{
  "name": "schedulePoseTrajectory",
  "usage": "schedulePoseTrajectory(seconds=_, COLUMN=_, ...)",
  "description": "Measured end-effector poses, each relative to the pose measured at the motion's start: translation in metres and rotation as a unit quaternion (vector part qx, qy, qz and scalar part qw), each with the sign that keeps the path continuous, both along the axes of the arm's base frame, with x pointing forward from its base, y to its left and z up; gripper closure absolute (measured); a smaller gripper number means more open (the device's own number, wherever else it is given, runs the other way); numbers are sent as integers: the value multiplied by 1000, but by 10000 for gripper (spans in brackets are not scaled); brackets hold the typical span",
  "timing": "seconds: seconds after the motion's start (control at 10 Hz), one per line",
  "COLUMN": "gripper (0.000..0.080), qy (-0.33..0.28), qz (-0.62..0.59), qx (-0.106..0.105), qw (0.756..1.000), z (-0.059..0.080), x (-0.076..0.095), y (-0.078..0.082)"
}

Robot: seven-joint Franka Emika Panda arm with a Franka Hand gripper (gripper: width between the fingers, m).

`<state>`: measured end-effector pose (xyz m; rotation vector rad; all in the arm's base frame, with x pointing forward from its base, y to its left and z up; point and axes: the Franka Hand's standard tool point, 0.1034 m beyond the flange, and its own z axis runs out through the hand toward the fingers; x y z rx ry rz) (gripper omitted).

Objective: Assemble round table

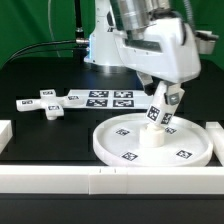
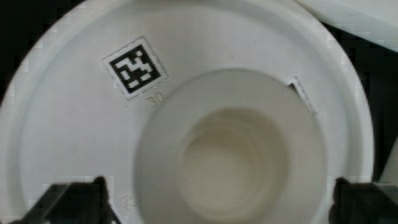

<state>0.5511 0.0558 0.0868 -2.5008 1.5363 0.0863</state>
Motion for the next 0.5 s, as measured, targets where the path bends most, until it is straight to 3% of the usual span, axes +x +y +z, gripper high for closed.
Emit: schedulePoseTrajectory(seconds=0.5, gripper=151, qy=-36, qz=179, qx=-12, qw=983, z=-1, x=0, y=1)
